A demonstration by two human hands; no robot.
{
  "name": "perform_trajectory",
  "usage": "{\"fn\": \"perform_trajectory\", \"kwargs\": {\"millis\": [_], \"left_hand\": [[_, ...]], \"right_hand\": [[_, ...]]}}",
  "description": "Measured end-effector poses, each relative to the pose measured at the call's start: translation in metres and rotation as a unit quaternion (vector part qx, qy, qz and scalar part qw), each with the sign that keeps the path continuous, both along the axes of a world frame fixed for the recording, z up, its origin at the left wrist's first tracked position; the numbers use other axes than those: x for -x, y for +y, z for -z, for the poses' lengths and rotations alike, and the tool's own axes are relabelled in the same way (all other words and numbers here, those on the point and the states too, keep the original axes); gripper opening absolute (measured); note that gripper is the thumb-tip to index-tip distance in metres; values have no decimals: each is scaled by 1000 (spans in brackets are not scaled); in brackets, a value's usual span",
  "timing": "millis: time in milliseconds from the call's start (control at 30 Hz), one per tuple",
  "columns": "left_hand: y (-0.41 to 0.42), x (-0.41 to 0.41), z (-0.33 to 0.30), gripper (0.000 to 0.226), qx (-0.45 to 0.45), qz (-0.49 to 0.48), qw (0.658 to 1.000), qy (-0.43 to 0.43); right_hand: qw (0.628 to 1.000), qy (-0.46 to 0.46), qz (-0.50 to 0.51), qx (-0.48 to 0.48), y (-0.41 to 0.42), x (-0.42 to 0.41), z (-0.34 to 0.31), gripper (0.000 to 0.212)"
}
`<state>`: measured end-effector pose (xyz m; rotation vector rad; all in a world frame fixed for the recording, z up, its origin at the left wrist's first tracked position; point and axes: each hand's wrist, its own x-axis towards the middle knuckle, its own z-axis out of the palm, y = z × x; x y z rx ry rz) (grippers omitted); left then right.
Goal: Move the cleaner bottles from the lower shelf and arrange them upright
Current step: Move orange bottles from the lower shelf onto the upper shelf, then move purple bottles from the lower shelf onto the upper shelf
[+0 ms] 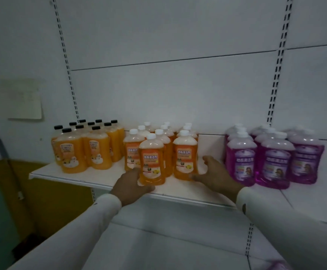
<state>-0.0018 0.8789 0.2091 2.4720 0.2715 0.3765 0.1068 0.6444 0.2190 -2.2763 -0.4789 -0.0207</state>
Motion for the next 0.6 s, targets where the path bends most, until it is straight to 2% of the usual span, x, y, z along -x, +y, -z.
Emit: {"fn": "perform_trajectory", "kwargs": {"millis": [67, 133, 200, 333, 600], "left_hand": [[-10, 10, 0, 52, -8, -1, 1000, -27], [-18, 16, 2, 60, -35, 17, 999, -20], [-31, 22, 8, 71, -66, 58, 996, 4], [-78, 32, 27, 73, -101, 170, 980, 12], [-185, 46, 80, 72, -92, 305, 947, 32]], "right_hand": [[999, -14, 17, 36, -13, 17, -4, 86], [997, -30, 32, 63, -26, 35, -10, 79], [994, -43, 42, 88, -40, 56, -13, 73], [988, -58, 77, 123, -77, 98, -3, 70], [971, -8, 172, 167, -182, 162, 27, 71]]}}
